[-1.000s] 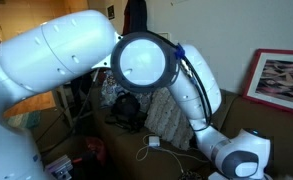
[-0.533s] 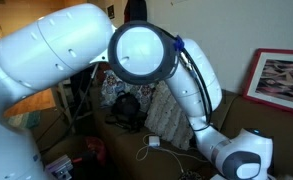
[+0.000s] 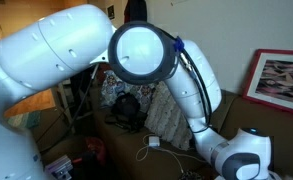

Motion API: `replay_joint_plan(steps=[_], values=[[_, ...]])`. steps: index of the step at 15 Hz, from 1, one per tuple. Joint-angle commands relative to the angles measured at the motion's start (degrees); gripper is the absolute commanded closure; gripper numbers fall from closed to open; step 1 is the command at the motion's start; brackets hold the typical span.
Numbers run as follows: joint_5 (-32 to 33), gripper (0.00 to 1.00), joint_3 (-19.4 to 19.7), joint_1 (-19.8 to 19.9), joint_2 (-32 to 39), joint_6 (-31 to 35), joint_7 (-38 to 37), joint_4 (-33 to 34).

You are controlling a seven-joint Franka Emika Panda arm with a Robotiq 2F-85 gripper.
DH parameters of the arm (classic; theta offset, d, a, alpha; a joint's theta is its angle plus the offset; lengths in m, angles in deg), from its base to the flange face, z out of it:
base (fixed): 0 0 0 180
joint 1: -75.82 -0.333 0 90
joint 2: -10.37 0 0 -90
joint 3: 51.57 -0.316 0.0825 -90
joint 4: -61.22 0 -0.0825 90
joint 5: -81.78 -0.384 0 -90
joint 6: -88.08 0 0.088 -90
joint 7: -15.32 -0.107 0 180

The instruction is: Move the open basket bag t the side of the couch

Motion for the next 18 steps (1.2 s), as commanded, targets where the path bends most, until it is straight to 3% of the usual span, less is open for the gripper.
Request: replay_joint_plan(steps=[1,11,12,15,18], values=[[0.8,0.0,-0.8,-0.4,-0.2,1.7,1.1,0.2],[1.5,0.0,-0.1,-2.3,1.1,2.3,0.7,1.2],[1.0,0.0,-1.6,1.6,9.1,0.4,3.5,10.8],[1.1,0.0,-1.3,3.4,14.5,-1.9,5.3,17.3],[0.3,0.0,0.0,4.9,18.5,-9.4,7.4,24.9]])
